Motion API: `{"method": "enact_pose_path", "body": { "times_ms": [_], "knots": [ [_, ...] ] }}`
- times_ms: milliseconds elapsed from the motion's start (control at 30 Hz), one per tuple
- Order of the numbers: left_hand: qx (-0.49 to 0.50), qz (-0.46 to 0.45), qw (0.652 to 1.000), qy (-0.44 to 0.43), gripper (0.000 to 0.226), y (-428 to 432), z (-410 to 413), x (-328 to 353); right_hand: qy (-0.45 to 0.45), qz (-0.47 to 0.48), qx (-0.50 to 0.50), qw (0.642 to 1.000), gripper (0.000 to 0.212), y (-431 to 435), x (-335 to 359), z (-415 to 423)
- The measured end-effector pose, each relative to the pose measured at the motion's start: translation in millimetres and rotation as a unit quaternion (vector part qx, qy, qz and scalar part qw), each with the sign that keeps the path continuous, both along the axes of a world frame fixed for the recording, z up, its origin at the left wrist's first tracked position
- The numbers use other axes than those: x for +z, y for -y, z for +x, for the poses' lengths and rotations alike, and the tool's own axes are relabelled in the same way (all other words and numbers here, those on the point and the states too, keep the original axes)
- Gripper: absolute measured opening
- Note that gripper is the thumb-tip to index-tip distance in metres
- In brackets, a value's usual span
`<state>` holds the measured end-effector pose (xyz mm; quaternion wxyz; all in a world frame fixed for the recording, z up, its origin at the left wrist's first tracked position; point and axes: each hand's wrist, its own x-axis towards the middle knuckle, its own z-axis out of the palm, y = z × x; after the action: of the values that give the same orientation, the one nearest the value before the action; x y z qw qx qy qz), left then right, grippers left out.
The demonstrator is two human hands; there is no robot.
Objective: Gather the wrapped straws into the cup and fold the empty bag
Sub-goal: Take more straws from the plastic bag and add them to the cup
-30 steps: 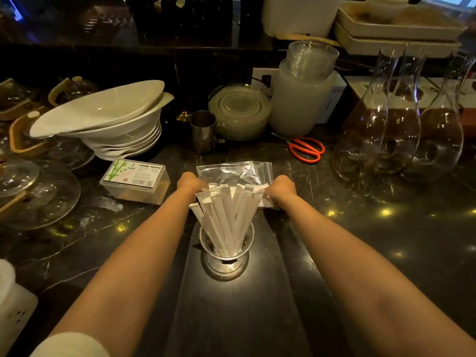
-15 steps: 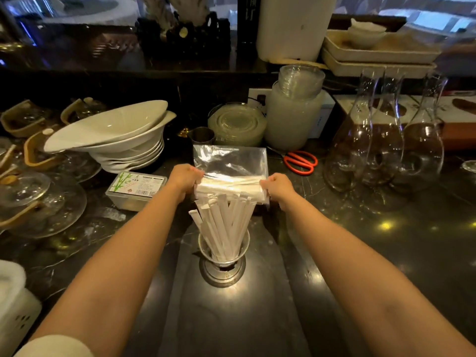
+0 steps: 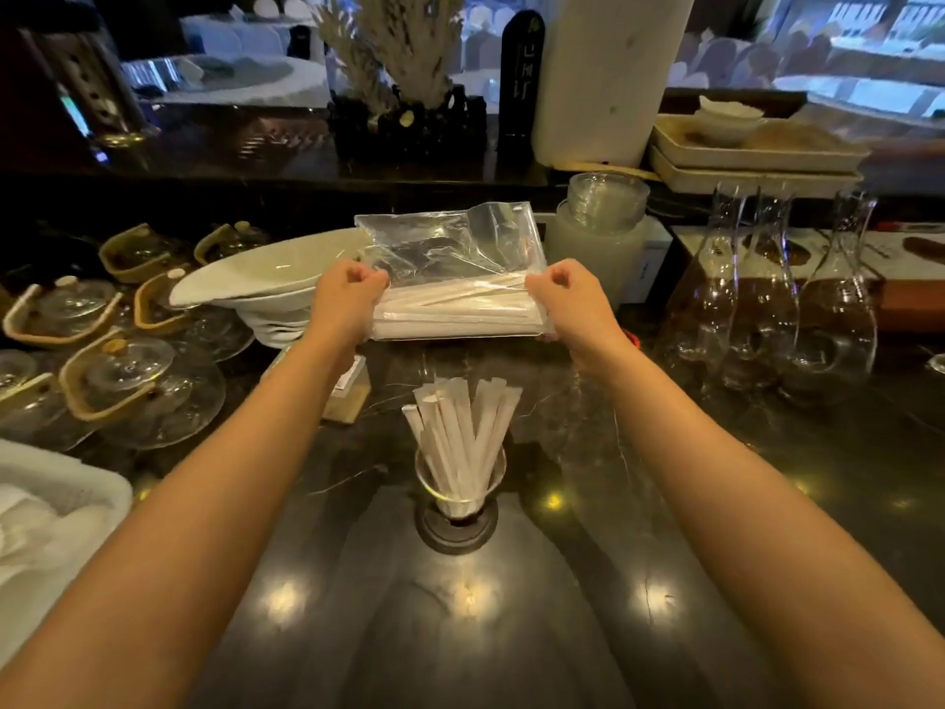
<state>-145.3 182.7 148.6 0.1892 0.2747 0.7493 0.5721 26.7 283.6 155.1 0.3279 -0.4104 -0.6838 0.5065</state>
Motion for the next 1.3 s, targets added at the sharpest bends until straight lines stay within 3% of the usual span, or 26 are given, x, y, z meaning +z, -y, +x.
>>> {"method": "enact_pose_path", "body": {
  "times_ms": [267, 533, 667, 833, 1000, 1067, 1167, 1300],
  "knots": [
    [0.054, 0.021, 0.994, 0.087, 0.024, 89, 21, -50, 0.007, -0.051, 0.137, 0.989, 0.013, 54, 1, 18],
    [0.039, -0.049, 0.963, 0.261, 0.017, 145, 73, -125, 0.089, -0.049, 0.239, 0.966, 0.015, 92, -10, 29],
    [0.024, -0.104, 0.950, 0.293, 0.010, 160, 96, -145, 0.143, -0.068, 0.296, 0.942, 0.006, 107, -10, 34],
    [-0.002, -0.189, 0.948, 0.255, 0.022, 164, 108, -154, 0.203, -0.094, 0.327, 0.918, 0.017, 120, -12, 34],
    [-0.075, -0.309, 0.944, 0.084, 0.024, 165, 99, -122, 0.220, -0.088, 0.326, 0.915, 0.022, 129, -14, 31],
    [-0.070, -0.241, 0.967, 0.039, 0.027, 165, 97, -95, 0.219, -0.089, 0.327, 0.915, 0.022, 133, -14, 31],
    [-0.110, -0.072, 0.987, 0.098, 0.030, 166, 103, -50, 0.212, -0.083, 0.336, 0.914, 0.024, 139, -15, 31],
    [-0.155, -0.030, 0.977, 0.144, 0.034, 158, 109, -26, 0.195, -0.064, 0.351, 0.914, 0.027, 145, -17, 28]
  ]
}}
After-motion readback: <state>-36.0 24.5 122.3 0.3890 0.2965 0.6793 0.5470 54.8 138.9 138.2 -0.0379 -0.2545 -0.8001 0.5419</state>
